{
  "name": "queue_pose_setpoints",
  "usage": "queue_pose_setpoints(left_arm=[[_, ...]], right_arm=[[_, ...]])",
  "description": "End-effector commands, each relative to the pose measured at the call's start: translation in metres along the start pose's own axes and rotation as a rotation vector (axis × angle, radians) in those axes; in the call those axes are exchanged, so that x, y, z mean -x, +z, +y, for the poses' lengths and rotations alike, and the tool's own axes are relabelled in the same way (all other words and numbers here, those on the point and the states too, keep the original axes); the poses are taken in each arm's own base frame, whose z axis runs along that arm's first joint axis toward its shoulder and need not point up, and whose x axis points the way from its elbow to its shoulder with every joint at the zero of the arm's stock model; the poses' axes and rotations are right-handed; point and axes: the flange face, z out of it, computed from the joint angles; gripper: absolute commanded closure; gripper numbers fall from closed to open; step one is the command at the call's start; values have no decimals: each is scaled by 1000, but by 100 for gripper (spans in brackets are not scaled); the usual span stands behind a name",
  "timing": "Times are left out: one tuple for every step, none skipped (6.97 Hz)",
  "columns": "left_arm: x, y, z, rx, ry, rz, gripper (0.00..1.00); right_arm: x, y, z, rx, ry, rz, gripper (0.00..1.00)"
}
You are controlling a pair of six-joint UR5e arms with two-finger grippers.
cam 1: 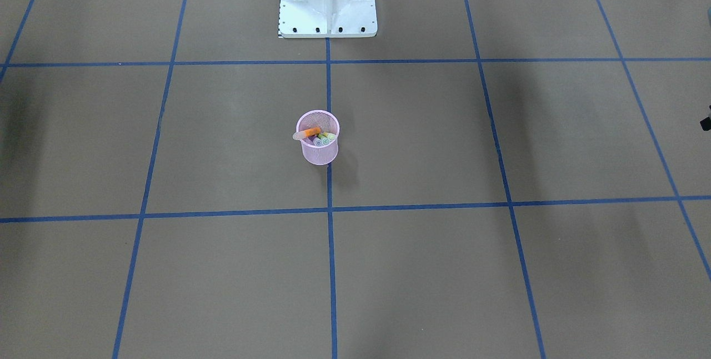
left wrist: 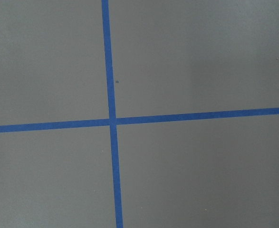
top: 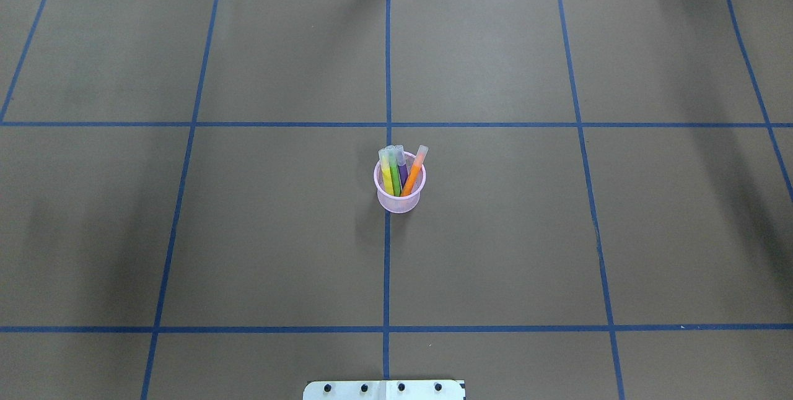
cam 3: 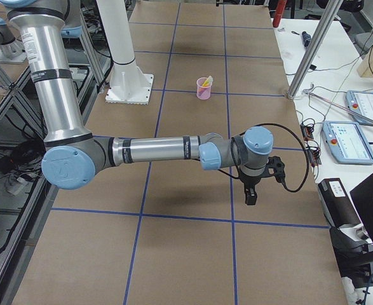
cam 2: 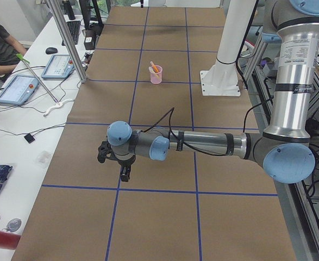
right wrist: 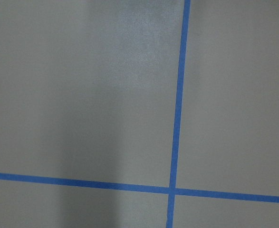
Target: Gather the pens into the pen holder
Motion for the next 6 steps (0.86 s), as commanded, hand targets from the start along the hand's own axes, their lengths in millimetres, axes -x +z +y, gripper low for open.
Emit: queue_pose_setpoints(left_arm=[[-8, -10, 1, -28, 23, -4, 0], [-7, -11, 12, -27, 26, -8, 0], [-14, -17, 12, -42, 42, -9, 0], [-22, -24, 12, -57, 56, -8, 0], [-22, -23, 11, -54, 52, -8, 0], [-24, -26, 11, -59, 56, -5, 0]], right_arm=[[-4, 3, 6, 4, 1, -1, 1], [-14, 12, 21, 17, 12, 1, 1], [-17, 15, 26, 22, 17, 2, 1], [-20, 18, 27, 28, 23, 4, 1], [-18, 13, 28, 19, 19, 2, 1], [-19, 14, 28, 20, 20, 2, 1]])
